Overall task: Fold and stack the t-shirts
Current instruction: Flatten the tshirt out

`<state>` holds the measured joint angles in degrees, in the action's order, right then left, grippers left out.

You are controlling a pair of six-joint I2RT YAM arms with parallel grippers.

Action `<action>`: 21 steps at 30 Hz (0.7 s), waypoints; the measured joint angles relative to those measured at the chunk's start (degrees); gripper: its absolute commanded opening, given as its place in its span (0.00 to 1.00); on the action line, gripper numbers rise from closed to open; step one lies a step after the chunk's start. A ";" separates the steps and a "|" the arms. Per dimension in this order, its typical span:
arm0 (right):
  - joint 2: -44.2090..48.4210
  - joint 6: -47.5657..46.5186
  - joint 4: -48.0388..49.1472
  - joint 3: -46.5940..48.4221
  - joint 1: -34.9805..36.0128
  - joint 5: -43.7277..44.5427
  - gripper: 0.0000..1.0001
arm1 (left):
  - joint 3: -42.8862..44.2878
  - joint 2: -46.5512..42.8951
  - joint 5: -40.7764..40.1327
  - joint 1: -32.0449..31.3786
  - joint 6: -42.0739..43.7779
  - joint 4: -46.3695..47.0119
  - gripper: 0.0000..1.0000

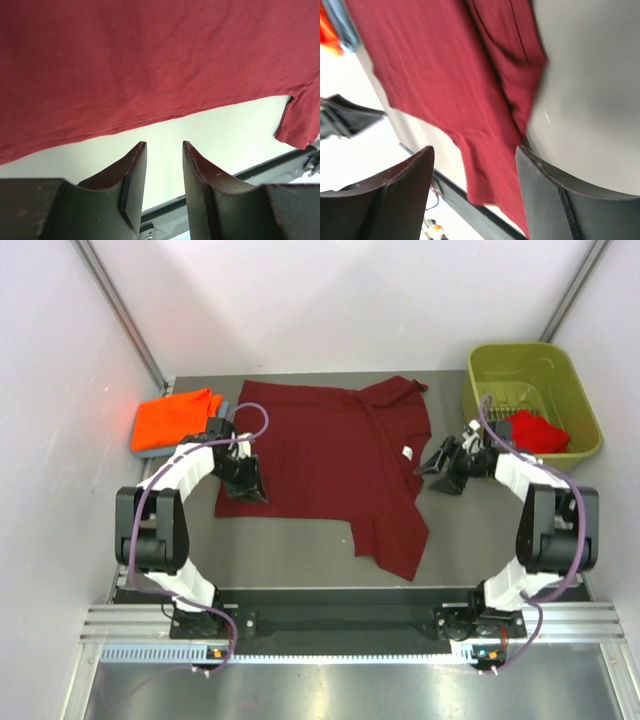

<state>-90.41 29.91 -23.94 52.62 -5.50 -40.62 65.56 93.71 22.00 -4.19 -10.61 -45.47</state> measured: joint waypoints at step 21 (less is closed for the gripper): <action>-13.97 -7.78 -13.77 23.87 9.49 21.29 0.50 | 5.27 10.05 4.33 0.02 -3.52 -0.04 0.39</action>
<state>-104.38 22.13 -37.71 76.49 3.99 -19.33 70.83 103.77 26.33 -4.16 -14.13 -45.52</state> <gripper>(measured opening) 0.513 0.392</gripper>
